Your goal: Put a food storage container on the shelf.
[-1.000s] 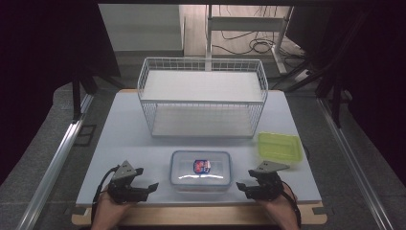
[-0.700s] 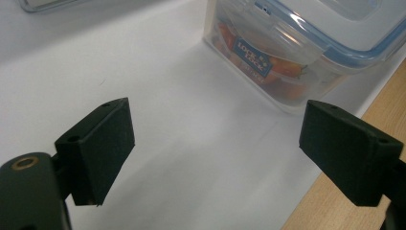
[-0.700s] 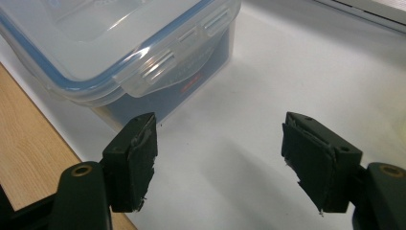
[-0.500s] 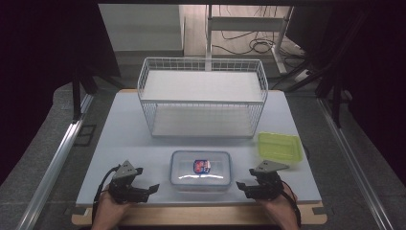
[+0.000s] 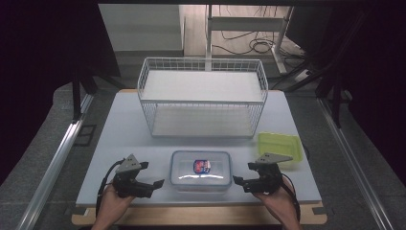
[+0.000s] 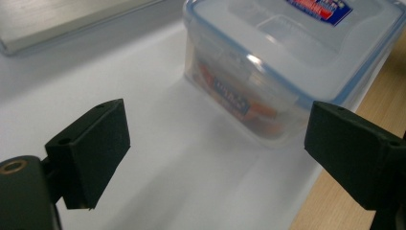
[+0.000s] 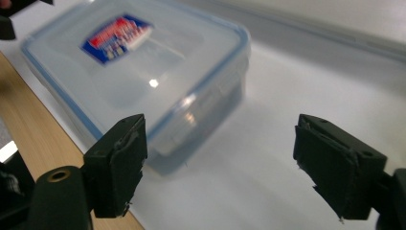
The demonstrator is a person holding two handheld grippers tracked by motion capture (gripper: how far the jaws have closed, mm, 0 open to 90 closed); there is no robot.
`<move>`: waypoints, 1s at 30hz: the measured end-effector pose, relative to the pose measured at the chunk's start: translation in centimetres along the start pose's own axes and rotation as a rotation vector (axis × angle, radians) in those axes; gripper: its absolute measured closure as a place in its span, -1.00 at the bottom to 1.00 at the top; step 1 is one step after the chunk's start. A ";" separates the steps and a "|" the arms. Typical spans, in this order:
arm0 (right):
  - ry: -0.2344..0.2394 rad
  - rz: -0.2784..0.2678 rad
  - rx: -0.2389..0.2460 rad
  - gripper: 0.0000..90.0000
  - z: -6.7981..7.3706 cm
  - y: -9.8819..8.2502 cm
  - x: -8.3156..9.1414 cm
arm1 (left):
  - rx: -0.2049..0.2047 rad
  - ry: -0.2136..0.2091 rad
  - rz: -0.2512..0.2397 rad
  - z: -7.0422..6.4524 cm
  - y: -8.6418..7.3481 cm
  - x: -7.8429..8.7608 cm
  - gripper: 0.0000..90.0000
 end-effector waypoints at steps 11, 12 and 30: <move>0.066 0.033 0.010 -0.65 0.3 2.4 -1.8 | 0.028 -0.123 0.085 -0.8 2.3 -1.7 -0.97; 0.081 0.040 0.001 -0.65 0.3 2.6 -2.0 | 0.033 -0.134 0.089 -0.7 3.0 -2.0 -0.97; 0.328 0.145 -0.137 -0.81 0.9 2.0 -5.2 | 0.107 -0.385 0.157 -1.8 3.1 -5.6 -1.00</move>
Point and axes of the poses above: each handheld gripper's, and its own axes: x roughly backward along the jaws, y roughly out of its top, z roughly to its left, the point moved 7 cm from there along -x, roughly forward along the jaws, and after that the axes turned 12 degrees about z, right-handed, at the moved point
